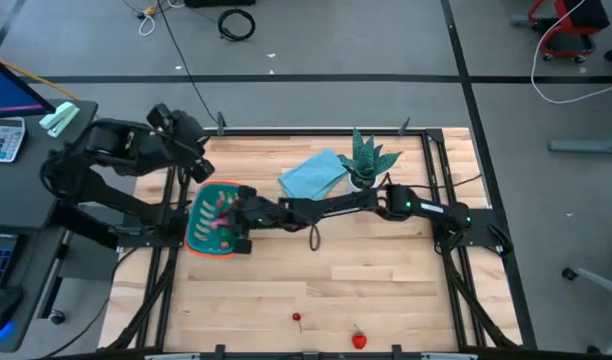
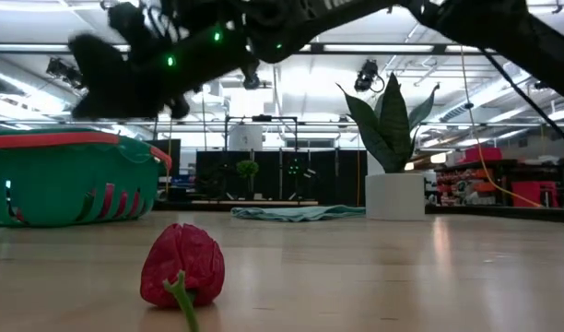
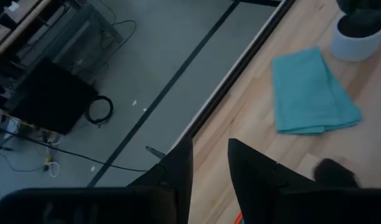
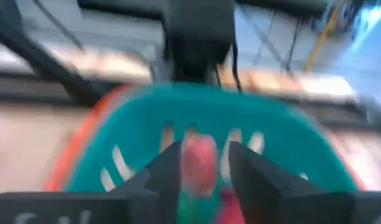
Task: Pick and placing Produce into tupperware
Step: Put the pink peach into the blue basket, then put the red cherry into the blue basket
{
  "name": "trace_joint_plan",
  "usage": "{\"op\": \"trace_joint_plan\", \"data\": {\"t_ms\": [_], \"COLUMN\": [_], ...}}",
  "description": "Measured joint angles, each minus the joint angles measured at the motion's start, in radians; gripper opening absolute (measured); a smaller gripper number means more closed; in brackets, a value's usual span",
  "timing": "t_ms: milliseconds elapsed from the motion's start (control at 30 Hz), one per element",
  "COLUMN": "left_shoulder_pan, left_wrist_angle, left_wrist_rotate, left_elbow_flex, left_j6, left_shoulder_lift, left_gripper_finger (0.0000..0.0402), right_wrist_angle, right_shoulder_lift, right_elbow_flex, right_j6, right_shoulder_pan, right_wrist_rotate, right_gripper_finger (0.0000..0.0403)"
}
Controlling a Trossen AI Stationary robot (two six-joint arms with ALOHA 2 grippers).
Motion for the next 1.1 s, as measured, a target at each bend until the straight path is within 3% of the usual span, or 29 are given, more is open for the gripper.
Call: {"op": "trace_joint_plan", "data": {"t_ms": [133, 300, 400, 600, 700, 933, 1100], "left_shoulder_pan": [0.0, 0.0, -0.001, -0.019, -0.059, -0.187, -0.304], "left_wrist_angle": [-0.001, -0.001, 0.002, 0.058, 0.209, 0.712, 0.941], "left_wrist_rotate": [0.0, 0.022, 0.107, 0.368, 0.475, 0.789, 0.857], "left_elbow_flex": [0.0, 0.0, -0.015, -0.169, -0.309, -0.626, -0.763], "left_j6": [-0.013, -0.013, -0.012, 0.013, 0.027, 0.207, 0.33], "left_shoulder_lift": [-0.014, -0.002, -0.002, -0.002, -0.001, 0.044, 0.143], "left_gripper_finger": [0.0107, 0.0107, 0.0107, 0.0107, 0.0107, 0.0107, 0.0107], "right_wrist_angle": [-0.109, -0.286, -0.572, -1.199, -1.334, -1.33, -1.325], "right_shoulder_lift": [-0.001, -0.155, -0.298, -0.571, -0.682, -0.866, -0.903], "right_elbow_flex": [0.045, 0.05, 0.053, 0.047, 0.003, -0.228, -0.404], "right_j6": [0.002, -0.038, 0.017, 0.381, 0.476, 0.773, 0.946], "right_shoulder_pan": [-0.01, -0.005, -0.005, 0.044, 0.121, 0.382, 0.52], "right_wrist_rotate": [0.003, 0.009, 0.016, 0.02, 0.13, 0.556, 0.706], "right_gripper_finger": [0.0187, 0.0218, 0.0221, 0.021, 0.0205, 0.0199, 0.0199]}}
